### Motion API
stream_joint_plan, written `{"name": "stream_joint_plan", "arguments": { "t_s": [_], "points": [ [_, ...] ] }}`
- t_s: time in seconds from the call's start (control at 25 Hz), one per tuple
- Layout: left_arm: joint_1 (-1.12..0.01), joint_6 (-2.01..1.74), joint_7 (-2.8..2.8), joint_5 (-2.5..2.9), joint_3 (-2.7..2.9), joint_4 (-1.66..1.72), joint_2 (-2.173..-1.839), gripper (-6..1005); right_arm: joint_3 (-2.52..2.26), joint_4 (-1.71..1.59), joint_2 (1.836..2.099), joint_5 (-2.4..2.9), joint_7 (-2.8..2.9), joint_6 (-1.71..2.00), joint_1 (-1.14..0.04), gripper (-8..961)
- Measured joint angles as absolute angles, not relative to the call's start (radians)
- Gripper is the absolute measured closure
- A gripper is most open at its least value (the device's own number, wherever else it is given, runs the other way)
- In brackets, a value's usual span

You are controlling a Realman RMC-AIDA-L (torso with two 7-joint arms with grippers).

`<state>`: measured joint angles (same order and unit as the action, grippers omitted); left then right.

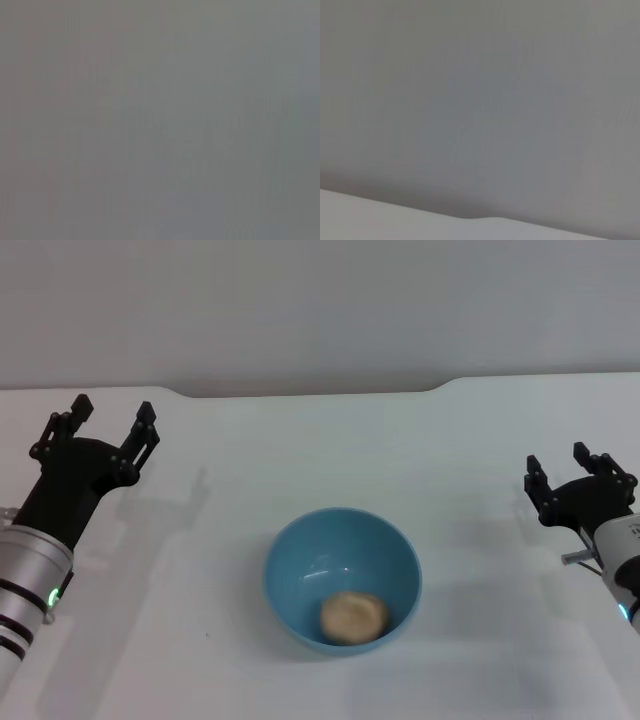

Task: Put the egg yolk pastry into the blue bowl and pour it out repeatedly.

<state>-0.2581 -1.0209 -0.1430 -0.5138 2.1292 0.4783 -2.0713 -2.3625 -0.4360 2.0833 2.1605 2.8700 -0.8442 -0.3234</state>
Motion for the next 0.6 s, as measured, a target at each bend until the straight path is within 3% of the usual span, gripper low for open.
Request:
{"name": "stream_joint_plan", "arguments": {
  "t_s": [0.6],
  "points": [
    [-0.281,-1.014,-0.144,-0.514,2.126,0.464,-2.071,255,-2.361,-0.441,2.08,2.163,2.867,-0.844,-0.351,423]
  ]
}}
